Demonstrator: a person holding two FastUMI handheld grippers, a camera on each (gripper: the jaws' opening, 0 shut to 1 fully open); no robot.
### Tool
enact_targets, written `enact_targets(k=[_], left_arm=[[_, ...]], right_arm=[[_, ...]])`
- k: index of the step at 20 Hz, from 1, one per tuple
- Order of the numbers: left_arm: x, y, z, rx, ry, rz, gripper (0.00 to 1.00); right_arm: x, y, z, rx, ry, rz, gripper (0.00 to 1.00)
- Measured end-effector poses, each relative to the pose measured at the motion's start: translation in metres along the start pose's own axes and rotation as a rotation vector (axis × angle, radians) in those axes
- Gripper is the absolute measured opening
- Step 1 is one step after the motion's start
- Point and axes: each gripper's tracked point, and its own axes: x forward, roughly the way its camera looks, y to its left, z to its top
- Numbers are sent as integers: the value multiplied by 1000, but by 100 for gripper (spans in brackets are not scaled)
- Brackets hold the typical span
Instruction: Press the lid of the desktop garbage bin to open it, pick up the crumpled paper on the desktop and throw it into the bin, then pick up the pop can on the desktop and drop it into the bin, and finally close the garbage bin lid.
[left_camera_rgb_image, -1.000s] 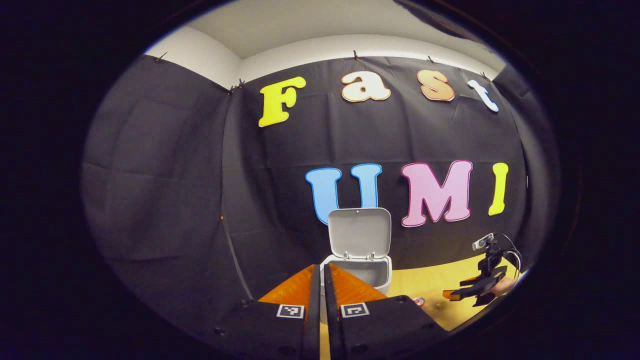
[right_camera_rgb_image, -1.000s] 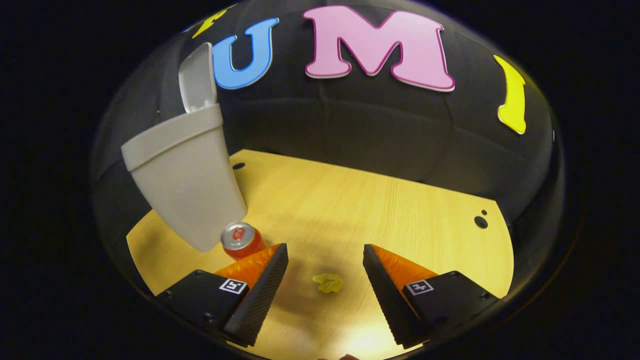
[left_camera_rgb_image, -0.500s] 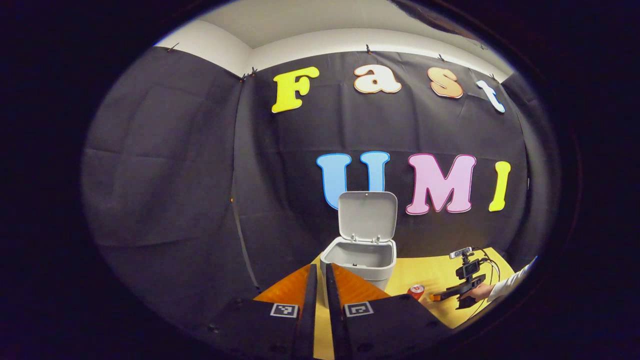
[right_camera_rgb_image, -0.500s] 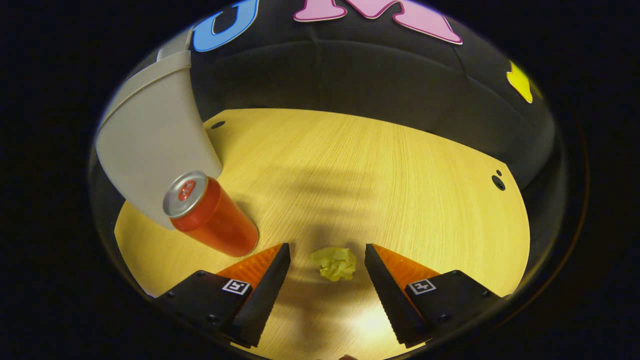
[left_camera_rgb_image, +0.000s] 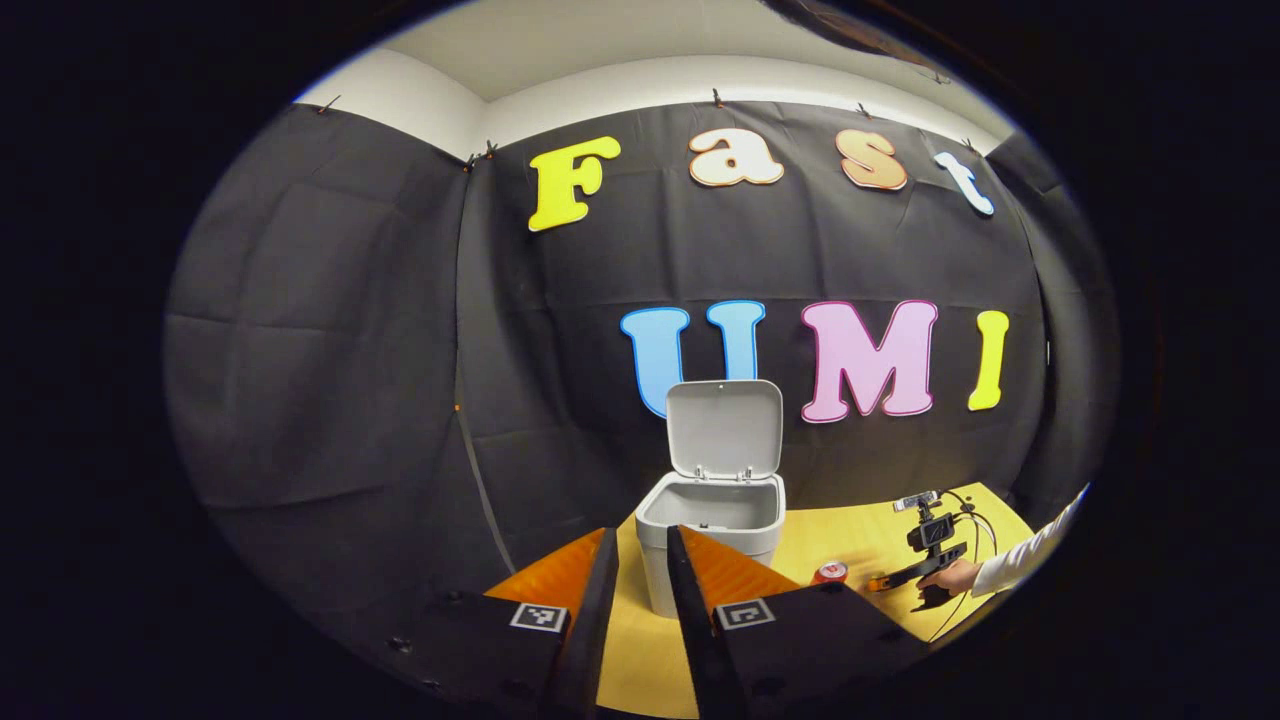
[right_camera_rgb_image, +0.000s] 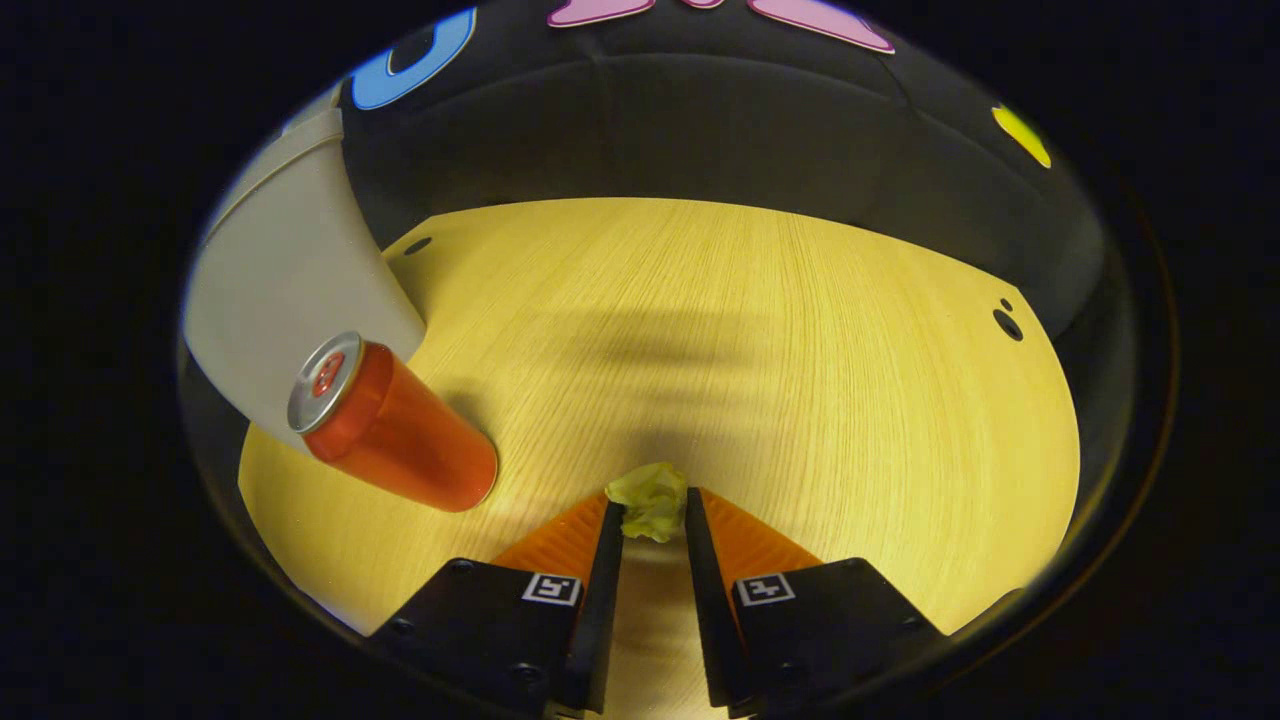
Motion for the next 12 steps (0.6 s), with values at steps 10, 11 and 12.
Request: enact_targets(k=[10,11,12], left_arm=[[16,-18,-5,-27,3,-63,44],[17,-19,-5,-24,3,-66,44],[18,-20,-6,-23,3,-71,44]], right_arm=[[-134,95,146,-150,-451,202,40],[-149,106,155,-162,-494,224,40],[-165,117,170,-175,-539,245,41]])
